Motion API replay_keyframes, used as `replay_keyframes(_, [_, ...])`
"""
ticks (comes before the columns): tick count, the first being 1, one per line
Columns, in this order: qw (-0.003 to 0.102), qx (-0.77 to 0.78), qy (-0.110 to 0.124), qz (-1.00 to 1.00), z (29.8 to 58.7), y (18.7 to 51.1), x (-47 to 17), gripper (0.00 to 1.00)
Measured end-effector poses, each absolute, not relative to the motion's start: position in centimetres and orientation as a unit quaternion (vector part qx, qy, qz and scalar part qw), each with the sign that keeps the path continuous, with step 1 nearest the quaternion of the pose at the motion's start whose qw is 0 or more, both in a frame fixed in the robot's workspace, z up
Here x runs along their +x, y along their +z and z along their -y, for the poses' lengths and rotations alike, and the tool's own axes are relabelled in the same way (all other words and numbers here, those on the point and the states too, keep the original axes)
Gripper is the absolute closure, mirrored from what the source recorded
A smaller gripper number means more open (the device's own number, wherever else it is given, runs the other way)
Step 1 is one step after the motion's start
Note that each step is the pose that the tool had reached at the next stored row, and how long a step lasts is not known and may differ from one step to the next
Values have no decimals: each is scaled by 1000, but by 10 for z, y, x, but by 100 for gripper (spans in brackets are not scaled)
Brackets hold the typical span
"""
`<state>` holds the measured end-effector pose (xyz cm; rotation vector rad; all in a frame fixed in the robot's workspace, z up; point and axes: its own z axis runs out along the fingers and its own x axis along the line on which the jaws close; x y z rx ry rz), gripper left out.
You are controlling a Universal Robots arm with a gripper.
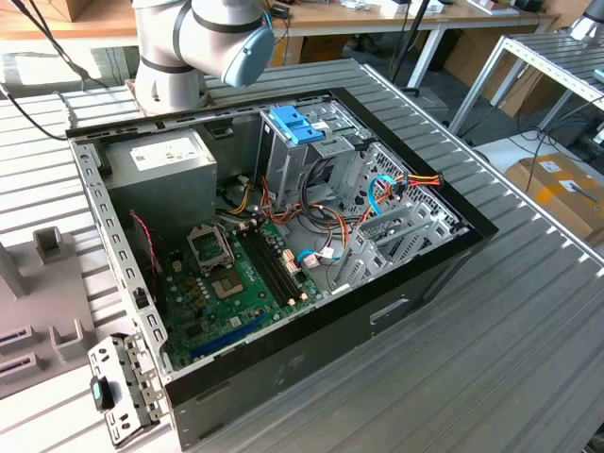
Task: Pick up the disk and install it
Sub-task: 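Pick up the disk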
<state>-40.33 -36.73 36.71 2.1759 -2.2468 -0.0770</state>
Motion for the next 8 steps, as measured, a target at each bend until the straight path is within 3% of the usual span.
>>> replay_keyframes(8, [6,695,-25,718,365,366,-403,34])
